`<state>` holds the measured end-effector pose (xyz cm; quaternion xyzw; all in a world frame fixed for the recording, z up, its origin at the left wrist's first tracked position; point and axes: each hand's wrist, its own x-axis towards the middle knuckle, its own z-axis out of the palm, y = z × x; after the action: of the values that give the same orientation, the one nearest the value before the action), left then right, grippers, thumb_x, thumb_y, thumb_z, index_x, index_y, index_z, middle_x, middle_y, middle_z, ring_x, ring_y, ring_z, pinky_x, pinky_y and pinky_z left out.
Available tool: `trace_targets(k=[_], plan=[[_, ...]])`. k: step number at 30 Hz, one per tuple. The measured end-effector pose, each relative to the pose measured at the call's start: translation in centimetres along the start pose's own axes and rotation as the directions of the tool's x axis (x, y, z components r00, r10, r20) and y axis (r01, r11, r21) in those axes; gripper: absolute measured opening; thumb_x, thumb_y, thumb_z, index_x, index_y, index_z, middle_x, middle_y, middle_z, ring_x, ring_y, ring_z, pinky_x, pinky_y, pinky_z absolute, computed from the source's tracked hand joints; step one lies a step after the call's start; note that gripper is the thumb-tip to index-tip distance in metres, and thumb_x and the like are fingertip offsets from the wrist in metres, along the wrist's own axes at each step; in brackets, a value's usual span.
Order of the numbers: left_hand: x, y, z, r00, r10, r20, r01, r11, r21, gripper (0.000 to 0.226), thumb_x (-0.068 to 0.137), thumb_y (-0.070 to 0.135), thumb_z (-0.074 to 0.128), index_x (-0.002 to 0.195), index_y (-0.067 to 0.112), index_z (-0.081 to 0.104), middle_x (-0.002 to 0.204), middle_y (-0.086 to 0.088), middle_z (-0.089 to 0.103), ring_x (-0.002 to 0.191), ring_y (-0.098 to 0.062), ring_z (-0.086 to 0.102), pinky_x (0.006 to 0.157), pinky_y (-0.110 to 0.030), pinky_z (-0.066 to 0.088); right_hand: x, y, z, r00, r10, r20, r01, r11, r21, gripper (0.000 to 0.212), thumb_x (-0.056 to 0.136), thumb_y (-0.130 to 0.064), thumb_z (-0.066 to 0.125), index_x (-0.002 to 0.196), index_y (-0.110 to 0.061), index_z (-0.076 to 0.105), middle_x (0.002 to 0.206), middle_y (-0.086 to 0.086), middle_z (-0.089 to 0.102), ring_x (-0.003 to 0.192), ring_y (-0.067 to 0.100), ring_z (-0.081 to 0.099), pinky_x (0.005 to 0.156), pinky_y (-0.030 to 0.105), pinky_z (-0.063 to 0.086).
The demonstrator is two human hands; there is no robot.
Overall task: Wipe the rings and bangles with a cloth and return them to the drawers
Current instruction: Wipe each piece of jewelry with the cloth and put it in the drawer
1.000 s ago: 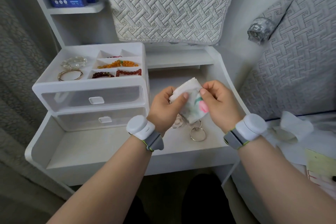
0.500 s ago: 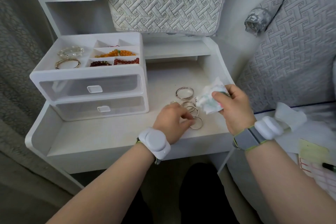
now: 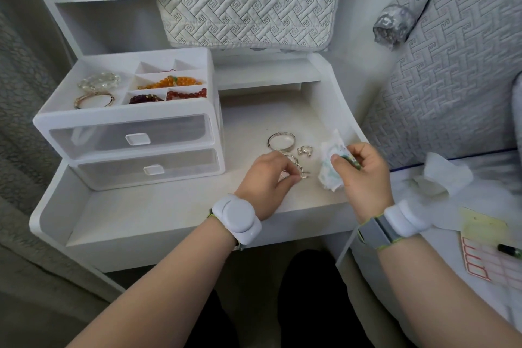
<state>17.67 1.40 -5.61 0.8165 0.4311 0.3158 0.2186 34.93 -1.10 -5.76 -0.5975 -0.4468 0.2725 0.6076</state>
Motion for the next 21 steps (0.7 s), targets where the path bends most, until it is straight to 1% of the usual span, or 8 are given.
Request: trace_targets(k=[4,6,8,12,14,15,18,21], plan=[[-0.7,0.6,-1.2,0.985,-0.164,-0.057,0.135,0.929,-0.345,0.017,0.09,0.013,0.058,0.077,0.025,0.056,0.069,0.01,0.057,0.06,-0.001,0.045,0.06,-0.011,0.037,-0.8,-1.0,0.5,0.995,-0.097,0.03,0.098,0.995,-0.027,0.021,0.082,-0.006,0.066,0.073,-0.022,0.055,0.065,-0.005,0.057,0.056,0.001,0.05,0.058,0.015,0.044],[-1.3,0.5,-1.5,0.979,-0.193,-0.061,0.143,0.872,-0.468,0.019,0.09,0.009,0.057,0.077,0.023,0.057,0.073,0.006,0.064,0.065,-0.004,0.052,0.064,-0.015,0.043,-1.7,-1.8,1.3,0.984,-0.135,0.118,0.133,0.991,0.026,0.015,0.083,-0.006,0.066,0.078,-0.017,0.057,0.067,-0.004,0.059,0.057,-0.001,0.052,0.057,0.014,0.045],[-1.9,0.4,-1.8,0.971,-0.229,-0.064,0.16,0.83,-0.534,0.018,0.09,0.005,0.056,0.078,0.018,0.057,0.072,0.003,0.064,0.062,-0.002,0.053,0.063,-0.014,0.043,-2.7,-2.3,2.2,0.958,-0.135,0.252,0.106,0.987,0.123,0.004,0.083,-0.018,0.065,0.081,-0.02,0.061,0.069,0.002,0.061,0.06,0.004,0.054,0.057,0.018,0.046],[-2.7,0.0,-2.9,0.951,-0.286,-0.119,0.168,0.798,-0.579,0.017,0.09,0.003,0.055,0.077,0.014,0.059,0.067,0.0,0.062,0.054,0.0,0.052,0.056,-0.014,0.042,-3.7,-2.4,3.8,0.901,-0.05,0.431,-0.099,0.943,0.317,0.035,0.087,-0.042,0.049,0.089,-0.016,0.073,0.089,0.015,0.07,0.087,0.028,0.066,0.083,0.039,0.051],[-2.9,-0.1,-3.5,0.943,-0.299,-0.147,0.168,0.808,-0.565,0.018,0.089,0.004,0.058,0.076,0.016,0.06,0.065,0.004,0.063,0.053,-0.001,0.053,0.055,-0.016,0.043,-3.7,-2.5,4.3,0.876,0.069,0.477,-0.295,0.859,0.418,0.035,0.083,-0.034,0.05,0.092,-0.008,0.072,0.098,0.021,0.069,0.096,0.033,0.065,0.089,0.048,0.049],[-3.1,-0.2,-3.8,0.939,-0.303,-0.163,0.169,0.818,-0.549,0.019,0.088,0.005,0.059,0.075,0.018,0.061,0.064,0.006,0.063,0.053,-0.002,0.053,0.055,-0.017,0.044,-3.8,-2.6,4.6,0.858,0.092,0.505,-0.341,0.837,0.428,0.03,0.08,-0.026,0.053,0.094,-0.006,0.07,0.099,0.022,0.069,0.095,0.032,0.065,0.088,0.048,0.051],[-3.5,-0.4,-4.7,0.936,-0.289,-0.2,0.168,0.868,-0.468,0.021,0.085,0.007,0.064,0.073,0.024,0.062,0.063,0.009,0.063,0.056,-0.007,0.053,0.057,-0.025,0.046,-4.0,-2.7,4.9,0.8,0.061,0.597,-0.314,0.891,0.329,0.02,0.083,-0.005,0.057,0.1,-0.005,0.068,0.096,0.02,0.069,0.088,0.028,0.066,0.081,0.041,0.055],[-4.1,-0.5,-5.1,0.937,-0.279,-0.21,0.176,0.897,-0.405,0.022,0.083,0.01,0.066,0.071,0.029,0.062,0.061,0.012,0.063,0.054,-0.004,0.052,0.057,-0.023,0.045,-4.0,-2.9,5.0,0.752,0.07,0.656,-0.284,0.932,0.226,0.016,0.089,0.0,0.054,0.092,-0.005,0.068,0.082,0.011,0.07,0.077,0.022,0.065,0.074,0.034,0.055]])
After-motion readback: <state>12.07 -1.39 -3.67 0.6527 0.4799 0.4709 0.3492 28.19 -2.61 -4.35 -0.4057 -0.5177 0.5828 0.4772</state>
